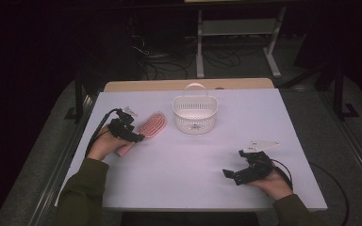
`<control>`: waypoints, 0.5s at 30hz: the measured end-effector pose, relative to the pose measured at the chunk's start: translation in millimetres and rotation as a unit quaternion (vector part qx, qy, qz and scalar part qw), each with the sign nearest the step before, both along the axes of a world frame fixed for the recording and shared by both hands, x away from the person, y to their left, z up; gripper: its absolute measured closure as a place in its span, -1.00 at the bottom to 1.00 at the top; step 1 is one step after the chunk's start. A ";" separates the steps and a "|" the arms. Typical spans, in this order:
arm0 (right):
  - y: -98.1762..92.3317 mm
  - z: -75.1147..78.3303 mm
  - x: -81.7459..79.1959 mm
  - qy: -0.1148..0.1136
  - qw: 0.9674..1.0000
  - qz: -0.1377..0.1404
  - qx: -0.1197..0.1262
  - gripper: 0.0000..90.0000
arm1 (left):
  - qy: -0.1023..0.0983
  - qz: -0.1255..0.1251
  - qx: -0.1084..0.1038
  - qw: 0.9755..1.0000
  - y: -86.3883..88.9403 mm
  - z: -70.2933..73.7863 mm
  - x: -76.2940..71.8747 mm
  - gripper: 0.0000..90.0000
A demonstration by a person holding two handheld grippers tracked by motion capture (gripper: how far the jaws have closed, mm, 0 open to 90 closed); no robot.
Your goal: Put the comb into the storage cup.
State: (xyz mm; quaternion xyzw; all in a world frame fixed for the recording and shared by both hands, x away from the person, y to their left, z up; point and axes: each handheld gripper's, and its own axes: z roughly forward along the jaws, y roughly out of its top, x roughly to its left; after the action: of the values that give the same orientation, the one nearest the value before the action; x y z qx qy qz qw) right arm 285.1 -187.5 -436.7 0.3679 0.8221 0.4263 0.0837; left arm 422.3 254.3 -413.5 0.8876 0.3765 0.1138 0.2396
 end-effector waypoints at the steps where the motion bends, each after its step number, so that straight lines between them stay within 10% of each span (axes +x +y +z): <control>1: -0.1 0.0 0.0 0.000 1.000 0.000 0.000 -1.00 | 0.001 0.000 0.000 1.000 0.0 -0.1 0.1 -0.19; 15: 0.0 0.0 -0.1 -0.001 1.000 0.000 0.000 -1.00 | 0.023 -0.003 0.006 1.000 -1.5 -4.3 0.8 0.09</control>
State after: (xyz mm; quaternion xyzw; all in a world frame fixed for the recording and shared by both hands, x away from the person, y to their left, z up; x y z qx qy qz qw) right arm 285.0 -187.4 -436.7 0.3672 0.8224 0.4263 0.0841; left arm 423.2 252.7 -417.8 0.8925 0.3785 0.0951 0.2262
